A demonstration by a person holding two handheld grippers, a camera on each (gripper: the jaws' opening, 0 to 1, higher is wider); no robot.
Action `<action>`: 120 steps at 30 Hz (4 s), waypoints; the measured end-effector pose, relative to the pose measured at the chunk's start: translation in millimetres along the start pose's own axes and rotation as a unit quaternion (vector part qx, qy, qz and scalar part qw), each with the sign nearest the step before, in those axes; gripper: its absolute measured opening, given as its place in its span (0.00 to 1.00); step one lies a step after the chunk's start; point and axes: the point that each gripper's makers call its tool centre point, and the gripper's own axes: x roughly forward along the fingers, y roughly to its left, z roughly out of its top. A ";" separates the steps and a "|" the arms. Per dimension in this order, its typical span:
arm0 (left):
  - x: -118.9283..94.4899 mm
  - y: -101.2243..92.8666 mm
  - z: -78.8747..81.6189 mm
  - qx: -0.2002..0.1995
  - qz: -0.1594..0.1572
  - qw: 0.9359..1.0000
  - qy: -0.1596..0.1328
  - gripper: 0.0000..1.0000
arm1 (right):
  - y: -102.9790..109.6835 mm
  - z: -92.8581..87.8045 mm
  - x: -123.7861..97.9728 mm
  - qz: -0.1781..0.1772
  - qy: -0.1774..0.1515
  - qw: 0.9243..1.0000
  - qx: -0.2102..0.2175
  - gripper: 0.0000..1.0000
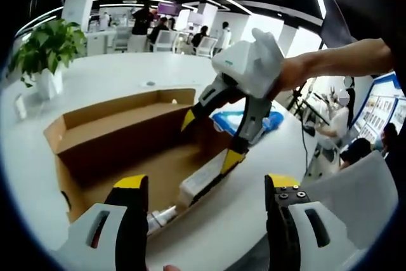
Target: Operate the shoe box by opening the lid, removing the specified soft item, and placing it in the target area until the item is outside and the box remains undamaged.
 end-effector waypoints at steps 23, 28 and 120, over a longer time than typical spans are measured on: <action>-0.8 0.3 0.1 -0.003 0.001 1.000 0.000 0.76 | 19.2 -0.2 40.0 0.007 0.071 0.997 -0.042 0.32; -0.7 2.5 0.5 -0.007 0.003 1.000 -0.001 0.76 | 19.0 0.4 38.5 0.012 0.074 0.997 -0.028 0.31; 5.5 -13.3 -3.9 0.012 -0.016 1.000 0.009 0.76 | 67.1 -106.1 -135.4 -0.139 0.026 0.981 0.136 0.17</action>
